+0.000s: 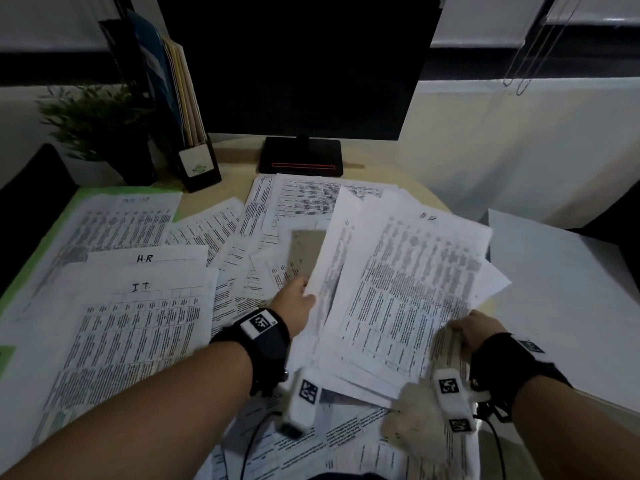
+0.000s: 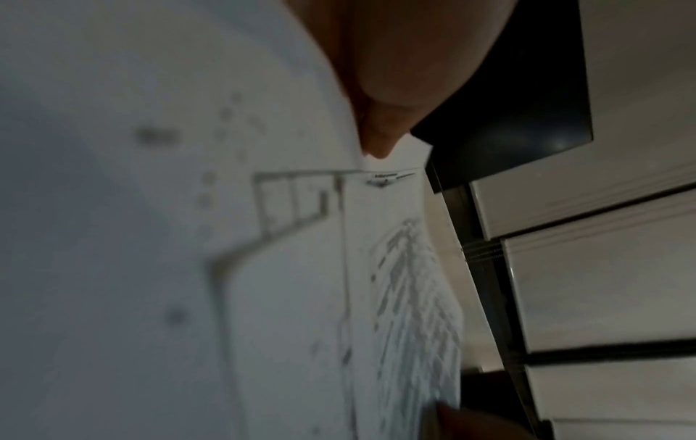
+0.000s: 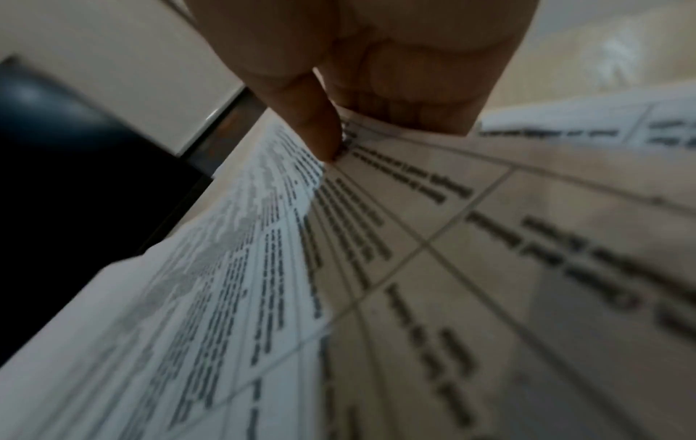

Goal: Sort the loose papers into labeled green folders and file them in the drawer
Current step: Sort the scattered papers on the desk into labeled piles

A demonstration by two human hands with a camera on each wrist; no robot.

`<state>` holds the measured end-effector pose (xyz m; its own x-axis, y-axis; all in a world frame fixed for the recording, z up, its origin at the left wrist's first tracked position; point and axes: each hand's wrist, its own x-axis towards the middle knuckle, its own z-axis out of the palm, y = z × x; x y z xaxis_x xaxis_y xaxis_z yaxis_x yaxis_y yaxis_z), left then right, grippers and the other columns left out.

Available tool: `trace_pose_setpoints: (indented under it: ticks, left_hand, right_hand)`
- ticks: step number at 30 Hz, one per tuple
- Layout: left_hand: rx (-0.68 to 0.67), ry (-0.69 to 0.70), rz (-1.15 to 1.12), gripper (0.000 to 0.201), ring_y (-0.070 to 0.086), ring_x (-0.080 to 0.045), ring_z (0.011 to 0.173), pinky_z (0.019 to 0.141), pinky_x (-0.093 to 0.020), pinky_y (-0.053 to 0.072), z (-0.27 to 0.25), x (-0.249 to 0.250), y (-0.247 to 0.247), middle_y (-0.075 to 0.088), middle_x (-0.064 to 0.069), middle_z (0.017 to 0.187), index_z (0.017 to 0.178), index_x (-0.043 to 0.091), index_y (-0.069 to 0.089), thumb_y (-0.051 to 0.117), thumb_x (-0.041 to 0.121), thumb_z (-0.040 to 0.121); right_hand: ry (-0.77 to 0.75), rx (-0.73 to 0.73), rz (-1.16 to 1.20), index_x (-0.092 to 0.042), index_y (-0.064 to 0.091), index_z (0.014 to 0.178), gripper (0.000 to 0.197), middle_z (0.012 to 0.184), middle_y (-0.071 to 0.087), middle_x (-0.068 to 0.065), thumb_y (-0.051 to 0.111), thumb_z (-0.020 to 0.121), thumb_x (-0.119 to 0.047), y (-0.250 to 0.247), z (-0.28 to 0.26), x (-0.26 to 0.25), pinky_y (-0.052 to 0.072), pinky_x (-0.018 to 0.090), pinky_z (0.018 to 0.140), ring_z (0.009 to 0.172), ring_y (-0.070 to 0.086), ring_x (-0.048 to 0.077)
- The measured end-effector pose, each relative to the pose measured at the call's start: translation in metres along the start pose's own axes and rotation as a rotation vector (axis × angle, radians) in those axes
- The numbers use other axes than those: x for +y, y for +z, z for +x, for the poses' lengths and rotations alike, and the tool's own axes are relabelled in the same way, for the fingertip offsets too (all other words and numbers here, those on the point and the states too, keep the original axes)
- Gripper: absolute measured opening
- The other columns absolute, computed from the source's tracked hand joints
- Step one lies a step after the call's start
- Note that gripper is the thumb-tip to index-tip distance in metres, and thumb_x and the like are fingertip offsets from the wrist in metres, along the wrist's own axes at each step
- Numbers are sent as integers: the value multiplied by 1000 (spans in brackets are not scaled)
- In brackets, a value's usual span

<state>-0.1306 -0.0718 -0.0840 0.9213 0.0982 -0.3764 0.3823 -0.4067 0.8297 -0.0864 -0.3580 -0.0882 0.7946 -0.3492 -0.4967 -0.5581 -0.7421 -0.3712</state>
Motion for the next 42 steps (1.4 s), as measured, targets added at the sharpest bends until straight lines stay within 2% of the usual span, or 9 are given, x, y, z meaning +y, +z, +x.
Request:
trace_pose_setpoints:
  ticks: [6, 10, 13, 20, 24, 27, 31, 35, 42]
  left_hand:
    - [-209, -94, 8, 70, 47, -24, 127, 107, -37, 38, -13, 10, 29, 45, -1, 144, 148, 26, 27, 53, 54, 89]
    - [-272, 45, 171, 77, 50, -25, 123, 99, -41, 47, -17, 17, 38, 42, 1, 146, 147, 42, 16, 48, 14, 82]
    - [-331, 163, 11, 72, 50, -13, 123, 102, -34, 46, -25, 30, 42, 51, 9, 137, 145, 37, 31, 43, -4, 87]
    - [-363, 230, -110, 65, 63, -19, 108, 92, -41, 53, -25, 46, 39, 65, 4, 119, 136, 32, 46, 45, -11, 87]
    - [-346, 170, -195, 70, 64, -28, 106, 89, -51, 53, -21, 45, 31, 67, 0, 116, 137, 32, 46, 44, -12, 83]
    - [-282, 77, -235, 58, 65, -21, 102, 87, -38, 55, -18, 44, 26, 67, -1, 115, 135, 24, 48, 56, -3, 85]
    - [-56, -33, 271, 52, 55, -21, 117, 98, -40, 46, 0, 26, 12, 54, -1, 135, 136, 23, 46, 52, 49, 92]
    - [-4, -187, 666, 63, 41, -32, 128, 105, -45, 38, 14, 6, 2, 39, -10, 144, 142, 19, 37, 46, 52, 90]
    - [6, -274, 574, 72, 52, -29, 117, 94, -40, 47, 19, 6, 10, 45, -11, 138, 142, 14, 32, 57, 47, 83]
  right_hand:
    - [-52, -53, 125, -8, 58, 96, 8, 103, 55, 18, 53, 93, -12, 10, 3, -11, 38, 22, 58, 95, 55, 27]
    - [-12, -60, 201, 2, 54, 93, 14, 79, 58, 14, 57, 88, -10, 15, 15, -9, 41, 30, 69, 79, 55, 27]
    - [4, -51, 225, 3, 59, 113, 34, 100, 61, 18, 61, 87, -17, 16, 21, -2, 41, 28, 73, 84, 53, 22]
    - [-17, -46, 288, -16, 62, 119, 32, 122, 57, 20, 47, 93, -4, 2, 17, 6, 44, 30, 89, 106, 57, 32]
    - [-10, -5, 487, -7, 62, 86, 5, 100, 63, 22, 63, 87, -11, 2, 21, 6, 49, 39, 77, 94, 62, 38]
    - [37, -43, 550, -2, 59, 89, 15, 84, 65, 18, 70, 81, -7, 5, 16, 5, 52, 49, 85, 87, 65, 39]
    - [20, -108, 274, 0, 63, 107, 30, 110, 65, 22, 70, 83, -17, 15, 11, 5, 51, 46, 92, 102, 63, 36]
    - [2, -101, 179, 6, 59, 116, 38, 115, 63, 23, 67, 85, -14, 18, 5, 1, 49, 45, 94, 106, 61, 37]
    - [10, -114, 121, 4, 58, 117, 35, 113, 63, 20, 65, 86, -13, 20, -1, -4, 53, 38, 88, 103, 63, 33]
